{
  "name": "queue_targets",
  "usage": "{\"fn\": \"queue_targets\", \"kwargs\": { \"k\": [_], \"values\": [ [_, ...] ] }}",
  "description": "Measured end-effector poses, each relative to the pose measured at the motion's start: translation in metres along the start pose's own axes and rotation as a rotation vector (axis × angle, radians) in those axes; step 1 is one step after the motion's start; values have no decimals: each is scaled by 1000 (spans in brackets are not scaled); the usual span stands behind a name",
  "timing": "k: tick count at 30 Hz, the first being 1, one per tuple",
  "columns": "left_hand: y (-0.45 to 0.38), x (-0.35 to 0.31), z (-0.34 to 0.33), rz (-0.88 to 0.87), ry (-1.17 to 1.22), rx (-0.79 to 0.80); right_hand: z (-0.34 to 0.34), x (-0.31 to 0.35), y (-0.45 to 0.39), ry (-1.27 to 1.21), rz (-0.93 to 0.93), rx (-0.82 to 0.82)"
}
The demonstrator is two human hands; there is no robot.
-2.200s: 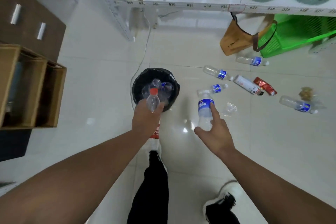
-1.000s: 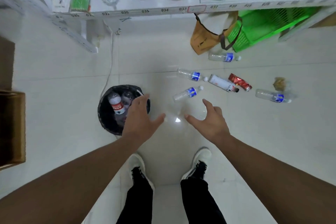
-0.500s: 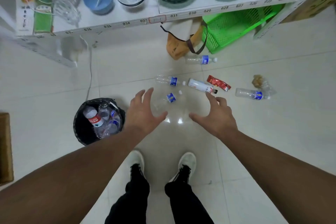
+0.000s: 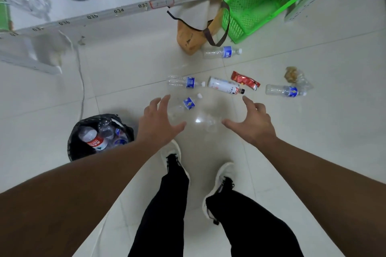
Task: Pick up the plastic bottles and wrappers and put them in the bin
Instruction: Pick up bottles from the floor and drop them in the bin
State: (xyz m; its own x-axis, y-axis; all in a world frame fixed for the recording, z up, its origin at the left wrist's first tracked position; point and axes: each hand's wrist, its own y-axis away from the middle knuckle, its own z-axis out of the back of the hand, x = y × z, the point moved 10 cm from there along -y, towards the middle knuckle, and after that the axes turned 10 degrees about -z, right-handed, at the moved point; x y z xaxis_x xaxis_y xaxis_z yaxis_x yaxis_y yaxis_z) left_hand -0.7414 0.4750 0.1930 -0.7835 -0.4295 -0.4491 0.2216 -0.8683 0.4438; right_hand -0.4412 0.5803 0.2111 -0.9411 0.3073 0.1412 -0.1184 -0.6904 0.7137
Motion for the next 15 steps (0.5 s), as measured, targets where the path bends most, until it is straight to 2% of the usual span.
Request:
{"fn": "queue_targets", "kwargs": {
  "k": [7, 15],
  "values": [
    [-38, 15, -39, 27, -19, 28, -29, -2, -63, -1, 19, 36],
    [-130, 61, -176, 86, -71, 34, -90, -19, -216, 118, 104, 0]
  ]
}}
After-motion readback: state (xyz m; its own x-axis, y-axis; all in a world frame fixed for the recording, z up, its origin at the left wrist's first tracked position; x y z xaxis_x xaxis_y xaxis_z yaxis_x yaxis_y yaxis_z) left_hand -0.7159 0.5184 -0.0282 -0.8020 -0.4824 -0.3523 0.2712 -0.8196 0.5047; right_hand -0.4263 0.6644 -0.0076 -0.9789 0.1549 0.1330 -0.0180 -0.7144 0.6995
